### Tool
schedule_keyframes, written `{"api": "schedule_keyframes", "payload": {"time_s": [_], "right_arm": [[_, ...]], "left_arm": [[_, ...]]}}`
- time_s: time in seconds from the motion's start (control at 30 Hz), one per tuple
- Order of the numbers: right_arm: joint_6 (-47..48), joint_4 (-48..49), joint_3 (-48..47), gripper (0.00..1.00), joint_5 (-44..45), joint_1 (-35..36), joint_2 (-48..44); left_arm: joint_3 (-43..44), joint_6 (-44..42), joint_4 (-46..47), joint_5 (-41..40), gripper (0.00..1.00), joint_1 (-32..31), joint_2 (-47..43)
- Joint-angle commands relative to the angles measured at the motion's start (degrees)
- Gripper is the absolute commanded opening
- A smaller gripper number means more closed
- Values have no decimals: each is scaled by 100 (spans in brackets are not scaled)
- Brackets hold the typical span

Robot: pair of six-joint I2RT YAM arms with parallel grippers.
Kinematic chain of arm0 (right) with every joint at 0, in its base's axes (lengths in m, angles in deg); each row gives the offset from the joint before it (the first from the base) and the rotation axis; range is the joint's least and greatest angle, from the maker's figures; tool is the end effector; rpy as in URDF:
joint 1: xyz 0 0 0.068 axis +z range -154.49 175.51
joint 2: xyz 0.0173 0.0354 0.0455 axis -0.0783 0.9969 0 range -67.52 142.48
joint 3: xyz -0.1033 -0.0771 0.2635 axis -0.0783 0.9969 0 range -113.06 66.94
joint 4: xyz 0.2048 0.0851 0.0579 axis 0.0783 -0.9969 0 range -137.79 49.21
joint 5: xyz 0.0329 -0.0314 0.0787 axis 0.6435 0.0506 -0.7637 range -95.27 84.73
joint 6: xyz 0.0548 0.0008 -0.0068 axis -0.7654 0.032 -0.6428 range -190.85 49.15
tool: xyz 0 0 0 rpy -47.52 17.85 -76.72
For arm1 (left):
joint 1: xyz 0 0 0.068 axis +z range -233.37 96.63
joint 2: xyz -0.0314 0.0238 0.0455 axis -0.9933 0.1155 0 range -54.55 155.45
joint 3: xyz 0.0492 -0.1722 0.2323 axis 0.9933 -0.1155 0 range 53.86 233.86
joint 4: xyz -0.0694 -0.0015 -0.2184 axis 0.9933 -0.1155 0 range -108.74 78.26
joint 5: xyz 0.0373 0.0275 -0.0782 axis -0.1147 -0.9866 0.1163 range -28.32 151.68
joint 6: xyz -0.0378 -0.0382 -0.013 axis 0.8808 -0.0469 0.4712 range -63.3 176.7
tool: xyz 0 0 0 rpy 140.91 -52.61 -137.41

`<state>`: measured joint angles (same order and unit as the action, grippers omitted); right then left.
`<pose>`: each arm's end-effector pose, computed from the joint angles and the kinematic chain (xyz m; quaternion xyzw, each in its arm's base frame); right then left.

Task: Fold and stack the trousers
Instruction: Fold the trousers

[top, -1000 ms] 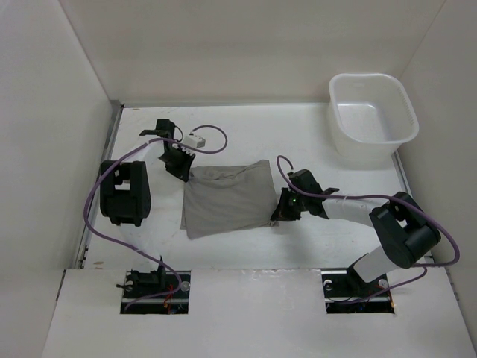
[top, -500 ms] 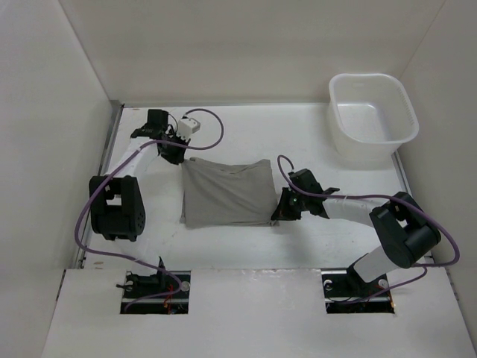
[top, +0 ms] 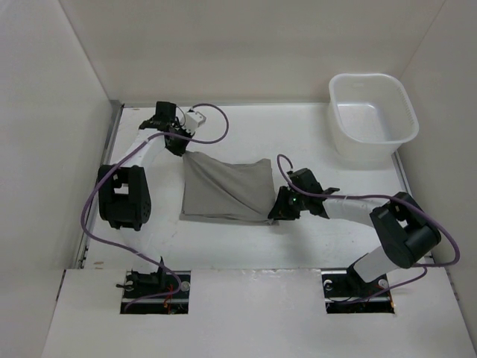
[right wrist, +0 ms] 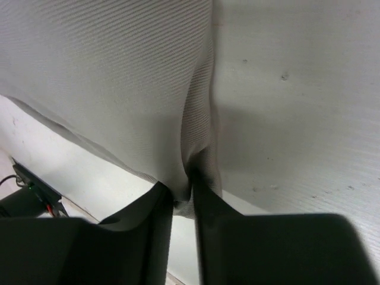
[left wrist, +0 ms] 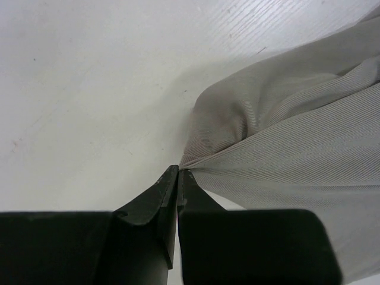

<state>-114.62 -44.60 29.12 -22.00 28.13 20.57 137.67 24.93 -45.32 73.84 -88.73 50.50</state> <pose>0.2094 0.1469 0.1862 0.0468 0.9411 0.2973 0.1541 0.3732 -0.0429 0.2780 0.3321 0.8884 -0.0297 0.3156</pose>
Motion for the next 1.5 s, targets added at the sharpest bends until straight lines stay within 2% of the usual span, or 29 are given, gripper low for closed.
{"api": "schedule_keyframes", "payload": {"time_s": [0.0,0.07,0.17,0.3,0.4,0.5,0.63,0.8,0.9,1.03,1.13,1.27,1.3,1.37,1.4,1.47], "right_arm": [[350,-181,-14,33,319,-32,-273],[579,-338,-172,43,477,-76,-660],[930,-655,-567,47,679,-295,-1057],[1177,-726,-1138,49,891,-463,-979],[1309,-603,-1709,48,970,-533,-409],[1528,-568,-2368,43,988,-595,312],[1862,-577,-3151,43,944,-639,1112],[2091,-726,-3547,53,847,-683,1614],[2127,-638,-3574,57,663,-700,1711],[2092,-682,-3732,56,408,-674,1921],[2057,-726,-3750,49,399,-674,2053],[1855,-814,-3785,29,399,-709,2194],[1811,-814,-3794,23,416,-761,2212],[1723,-770,-3820,11,408,-849,2230],[1679,-753,-3846,5,425,-893,2238],[1574,-682,-3899,0,477,-964,2230]], "left_arm": [[206,-286,-175,-521,4,-4,383],[162,-225,-131,-557,17,22,498],[171,73,35,-531,43,136,455],[206,469,238,-391,51,286,-150],[75,462,-295,-23,52,330,-739],[-372,233,-1261,461,50,260,-1170],[-1663,127,-1967,735,47,-161,-1759],[-2816,355,-1521,577,49,-548,-2208],[-3002,627,-1125,541,49,-575,-2156],[-3116,891,-572,533,49,-584,-1867],[-3108,1085,-299,533,47,-663,-1612],[-3090,1199,-96,533,41,-724,-1471],[-3090,1165,-96,533,36,-742,-1418],[-3107,1094,-139,411,17,-760,-1304],[-3125,1042,-157,297,12,-760,-1242],[-3178,875,-271,103,4,-760,-1172]]}}
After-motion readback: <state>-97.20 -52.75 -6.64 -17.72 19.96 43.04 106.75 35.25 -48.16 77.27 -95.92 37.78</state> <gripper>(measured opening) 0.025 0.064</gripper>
